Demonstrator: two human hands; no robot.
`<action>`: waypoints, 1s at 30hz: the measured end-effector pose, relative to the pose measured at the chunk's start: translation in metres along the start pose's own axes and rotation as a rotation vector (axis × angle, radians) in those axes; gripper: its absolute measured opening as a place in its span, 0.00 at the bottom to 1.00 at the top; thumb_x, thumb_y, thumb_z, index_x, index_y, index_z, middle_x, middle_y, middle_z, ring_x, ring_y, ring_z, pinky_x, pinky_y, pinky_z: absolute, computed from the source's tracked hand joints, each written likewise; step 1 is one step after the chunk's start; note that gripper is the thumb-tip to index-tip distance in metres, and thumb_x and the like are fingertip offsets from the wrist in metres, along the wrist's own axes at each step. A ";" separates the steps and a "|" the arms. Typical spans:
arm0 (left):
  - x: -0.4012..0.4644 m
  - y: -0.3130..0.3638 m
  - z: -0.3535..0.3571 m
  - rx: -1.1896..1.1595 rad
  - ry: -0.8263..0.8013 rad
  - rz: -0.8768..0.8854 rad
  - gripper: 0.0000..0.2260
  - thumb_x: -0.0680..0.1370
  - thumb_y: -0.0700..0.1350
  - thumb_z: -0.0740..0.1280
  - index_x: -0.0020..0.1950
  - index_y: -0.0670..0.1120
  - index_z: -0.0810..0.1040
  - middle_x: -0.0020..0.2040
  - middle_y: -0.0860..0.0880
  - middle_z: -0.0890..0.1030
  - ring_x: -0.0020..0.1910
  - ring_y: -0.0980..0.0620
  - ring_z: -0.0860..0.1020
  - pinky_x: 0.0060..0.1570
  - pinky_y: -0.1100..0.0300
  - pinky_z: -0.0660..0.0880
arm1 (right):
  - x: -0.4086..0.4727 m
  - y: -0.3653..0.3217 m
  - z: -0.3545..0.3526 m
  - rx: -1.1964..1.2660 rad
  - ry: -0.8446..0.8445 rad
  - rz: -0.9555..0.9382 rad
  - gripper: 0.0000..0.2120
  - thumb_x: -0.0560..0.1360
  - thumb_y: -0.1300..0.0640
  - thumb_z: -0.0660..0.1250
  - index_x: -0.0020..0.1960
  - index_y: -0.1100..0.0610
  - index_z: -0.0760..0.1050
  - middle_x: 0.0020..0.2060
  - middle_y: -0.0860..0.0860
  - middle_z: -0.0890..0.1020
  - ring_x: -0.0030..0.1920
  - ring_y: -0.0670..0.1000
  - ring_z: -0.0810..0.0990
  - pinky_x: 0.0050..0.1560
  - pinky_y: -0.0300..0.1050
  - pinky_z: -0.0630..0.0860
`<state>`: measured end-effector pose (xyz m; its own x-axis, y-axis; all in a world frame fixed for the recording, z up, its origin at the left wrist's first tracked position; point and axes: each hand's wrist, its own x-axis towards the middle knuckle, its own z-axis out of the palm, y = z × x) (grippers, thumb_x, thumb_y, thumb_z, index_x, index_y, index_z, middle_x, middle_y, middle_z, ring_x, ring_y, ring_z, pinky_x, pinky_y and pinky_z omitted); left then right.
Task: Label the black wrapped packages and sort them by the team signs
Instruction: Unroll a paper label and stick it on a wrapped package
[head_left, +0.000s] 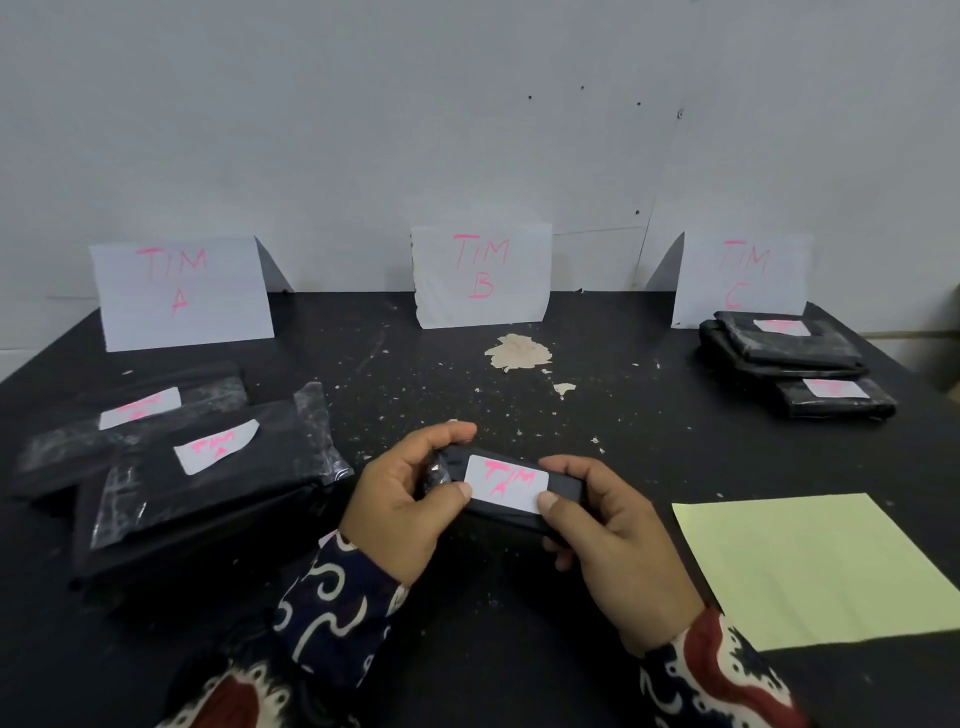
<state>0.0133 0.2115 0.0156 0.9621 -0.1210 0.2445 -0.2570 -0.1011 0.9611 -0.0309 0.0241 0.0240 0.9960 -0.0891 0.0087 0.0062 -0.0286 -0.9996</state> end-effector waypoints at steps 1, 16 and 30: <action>0.001 -0.001 -0.001 -0.060 -0.004 -0.007 0.23 0.67 0.42 0.69 0.62 0.51 0.77 0.58 0.51 0.82 0.58 0.53 0.79 0.56 0.59 0.76 | 0.000 -0.001 0.002 0.020 0.007 -0.004 0.10 0.76 0.62 0.68 0.52 0.48 0.80 0.40 0.49 0.84 0.33 0.48 0.78 0.32 0.40 0.76; -0.005 -0.003 0.011 -0.007 0.100 -0.012 0.19 0.68 0.54 0.69 0.59 0.57 0.76 0.47 0.49 0.83 0.46 0.49 0.82 0.49 0.46 0.80 | -0.001 0.007 0.018 -0.069 0.105 -0.109 0.06 0.75 0.50 0.70 0.51 0.47 0.79 0.43 0.46 0.84 0.42 0.46 0.83 0.41 0.46 0.79; -0.007 0.001 0.017 -0.032 0.203 -0.087 0.12 0.68 0.53 0.76 0.48 0.58 0.76 0.39 0.51 0.82 0.35 0.51 0.82 0.29 0.53 0.78 | -0.009 0.002 0.026 -0.114 0.092 -0.225 0.08 0.76 0.46 0.65 0.51 0.47 0.77 0.43 0.42 0.82 0.38 0.48 0.82 0.40 0.54 0.80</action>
<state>0.0050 0.1951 0.0128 0.9799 0.0889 0.1784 -0.1725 -0.0702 0.9825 -0.0376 0.0505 0.0211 0.9583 -0.1580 0.2382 0.2114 -0.1695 -0.9626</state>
